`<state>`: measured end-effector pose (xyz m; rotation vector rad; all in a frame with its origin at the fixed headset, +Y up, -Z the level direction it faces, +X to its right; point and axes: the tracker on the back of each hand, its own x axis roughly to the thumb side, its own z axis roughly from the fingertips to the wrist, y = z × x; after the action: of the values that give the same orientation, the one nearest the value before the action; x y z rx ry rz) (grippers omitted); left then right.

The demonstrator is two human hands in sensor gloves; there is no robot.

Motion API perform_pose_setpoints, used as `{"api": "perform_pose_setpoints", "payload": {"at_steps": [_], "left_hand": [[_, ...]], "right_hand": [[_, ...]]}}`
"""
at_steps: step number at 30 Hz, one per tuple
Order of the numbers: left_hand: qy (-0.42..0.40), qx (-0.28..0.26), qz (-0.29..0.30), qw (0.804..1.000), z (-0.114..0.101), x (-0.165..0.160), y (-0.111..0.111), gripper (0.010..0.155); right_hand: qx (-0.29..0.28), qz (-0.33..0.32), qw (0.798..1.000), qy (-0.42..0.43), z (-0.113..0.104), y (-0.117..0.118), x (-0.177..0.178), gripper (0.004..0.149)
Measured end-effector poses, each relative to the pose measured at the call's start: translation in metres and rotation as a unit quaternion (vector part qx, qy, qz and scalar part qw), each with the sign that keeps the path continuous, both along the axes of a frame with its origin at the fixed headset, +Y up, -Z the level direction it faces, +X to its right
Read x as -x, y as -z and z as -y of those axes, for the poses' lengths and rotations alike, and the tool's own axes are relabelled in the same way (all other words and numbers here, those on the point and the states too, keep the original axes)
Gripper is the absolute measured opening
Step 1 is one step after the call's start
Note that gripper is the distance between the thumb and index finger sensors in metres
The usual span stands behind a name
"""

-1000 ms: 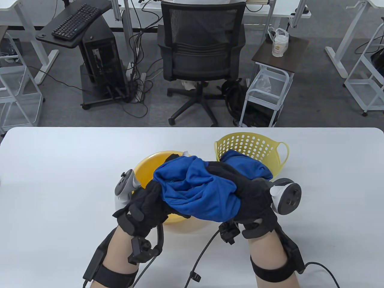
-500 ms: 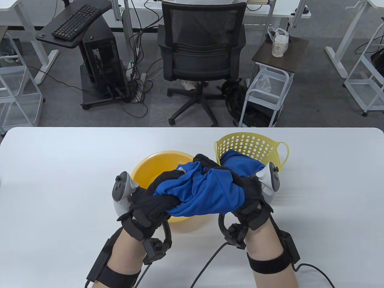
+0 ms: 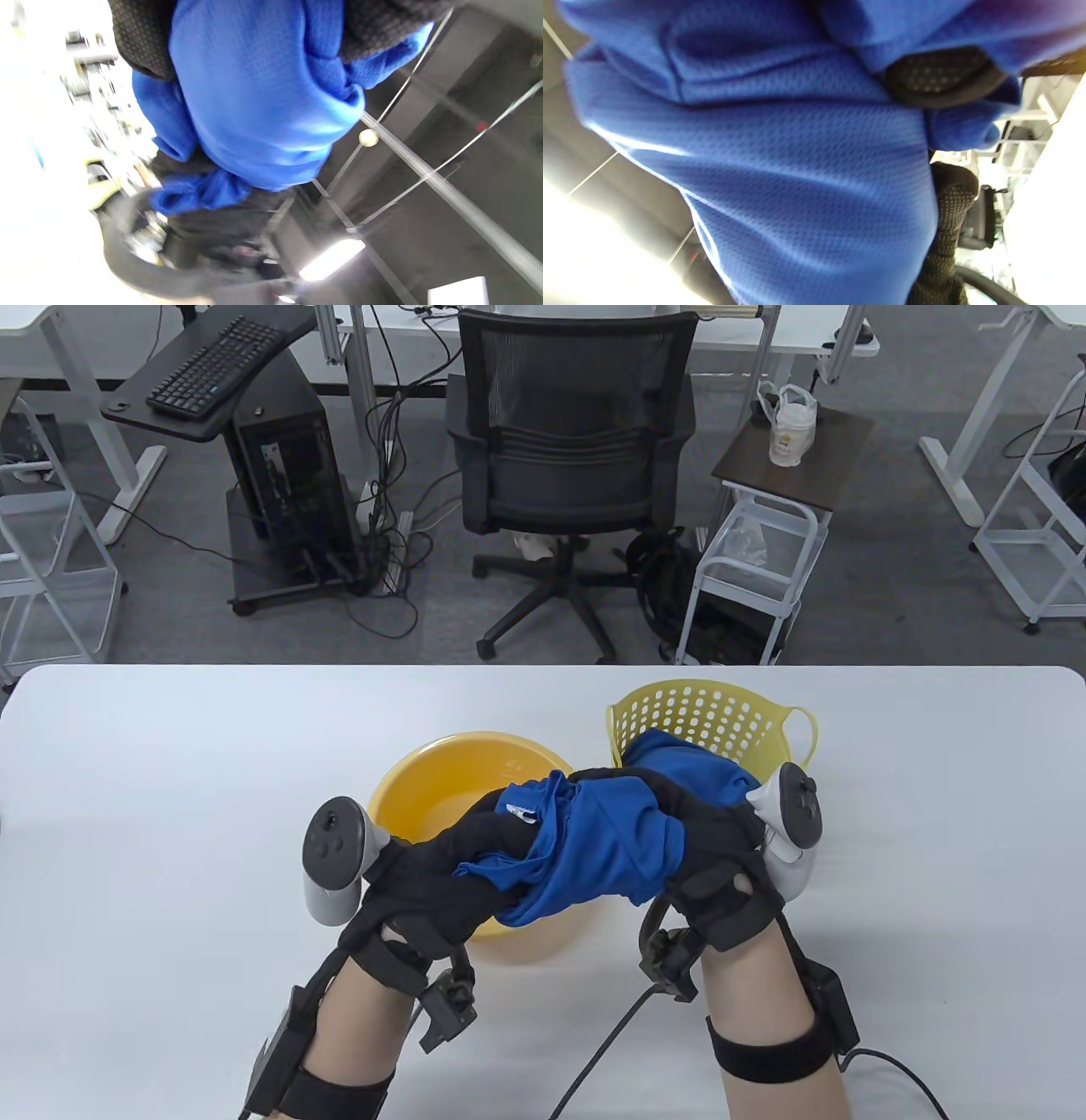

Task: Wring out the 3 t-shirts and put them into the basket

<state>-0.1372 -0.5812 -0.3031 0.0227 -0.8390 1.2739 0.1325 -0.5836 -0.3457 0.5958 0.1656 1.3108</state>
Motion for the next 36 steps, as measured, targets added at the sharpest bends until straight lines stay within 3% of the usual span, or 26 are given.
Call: {"api": "perform_pose_setpoints", "payload": {"at_steps": [3, 6, 8, 10, 12, 14, 16, 18, 19, 20, 21, 24, 27, 28, 32, 34, 36], "left_hand": [[0.06, -0.032, -0.037, 0.997, -0.001, -0.001, -0.004, 0.044], [0.062, 0.008, -0.038, 0.997, -0.002, 0.001, -0.004, 0.046], [0.074, 0.016, -0.069, 0.995, -0.003, 0.005, -0.006, 0.046], [0.099, -0.012, -0.153, 0.983, -0.008, 0.009, -0.011, 0.044], [0.097, -0.047, -0.216, 0.97, -0.012, 0.011, -0.018, 0.043], [0.062, -0.078, -0.233, 0.967, -0.015, 0.01, -0.024, 0.047], [0.054, -0.088, -0.193, 0.976, -0.016, 0.003, -0.029, 0.071], [0.067, -0.112, -0.164, 0.978, -0.016, -0.006, -0.031, 0.086], [0.075, -0.13, -0.161, 0.975, -0.015, -0.009, -0.033, 0.094], [0.092, -0.161, -0.165, 0.969, -0.016, -0.015, -0.035, 0.11], [0.115, -0.188, -0.172, 0.96, -0.017, -0.019, -0.038, 0.113], [0.179, -0.238, -0.203, 0.933, -0.02, -0.027, -0.044, 0.106], [0.209, -0.246, -0.246, 0.914, -0.021, -0.024, -0.042, 0.094], [0.203, -0.232, -0.254, 0.917, -0.021, -0.02, -0.041, 0.088], [0.022, -0.067, -0.186, 0.98, -0.013, 0.013, -0.023, 0.076], [-0.053, -0.008, -0.152, 0.987, -0.007, 0.027, -0.013, 0.074], [-0.095, 0.033, -0.146, 0.984, -0.002, 0.036, -0.008, 0.074]], "right_hand": [[0.022, 0.019, 1.0, -0.004, 0.008, 0.006, -0.001, 0.045], [0.001, 0.035, 0.999, -0.029, 0.007, 0.006, -0.001, 0.045], [-0.037, 0.067, 0.995, -0.061, 0.0, -0.001, 0.004, 0.046], [-0.085, 0.094, 0.987, -0.102, -0.009, -0.013, 0.014, 0.046], [-0.095, 0.113, 0.984, -0.101, -0.012, -0.022, 0.021, 0.046], [-0.089, 0.105, 0.989, -0.062, -0.014, -0.027, 0.022, 0.047], [-0.086, 0.078, 0.992, -0.044, -0.02, -0.033, 0.019, 0.047], [-0.095, 0.097, 0.989, -0.052, -0.024, -0.037, 0.015, 0.048], [-0.096, 0.108, 0.988, -0.055, -0.025, -0.039, 0.013, 0.048], [-0.095, 0.119, 0.986, -0.062, -0.027, -0.041, 0.011, 0.048], [-0.095, 0.126, 0.985, -0.069, -0.028, -0.042, 0.008, 0.048], [-0.075, 0.138, 0.985, -0.074, -0.028, -0.043, 0.004, 0.048], [-0.064, 0.151, 0.981, -0.099, -0.025, -0.041, 0.007, 0.051], [-0.062, 0.137, 0.984, -0.094, -0.023, -0.04, 0.009, 0.053], [-0.062, 0.006, 0.995, 0.074, -0.02, -0.039, 0.023, 0.073], [-0.061, -0.045, 0.99, 0.121, -0.023, -0.044, 0.027, 0.07], [-0.148, -0.017, 0.982, 0.114, -0.028, -0.048, 0.029, 0.063]]}}
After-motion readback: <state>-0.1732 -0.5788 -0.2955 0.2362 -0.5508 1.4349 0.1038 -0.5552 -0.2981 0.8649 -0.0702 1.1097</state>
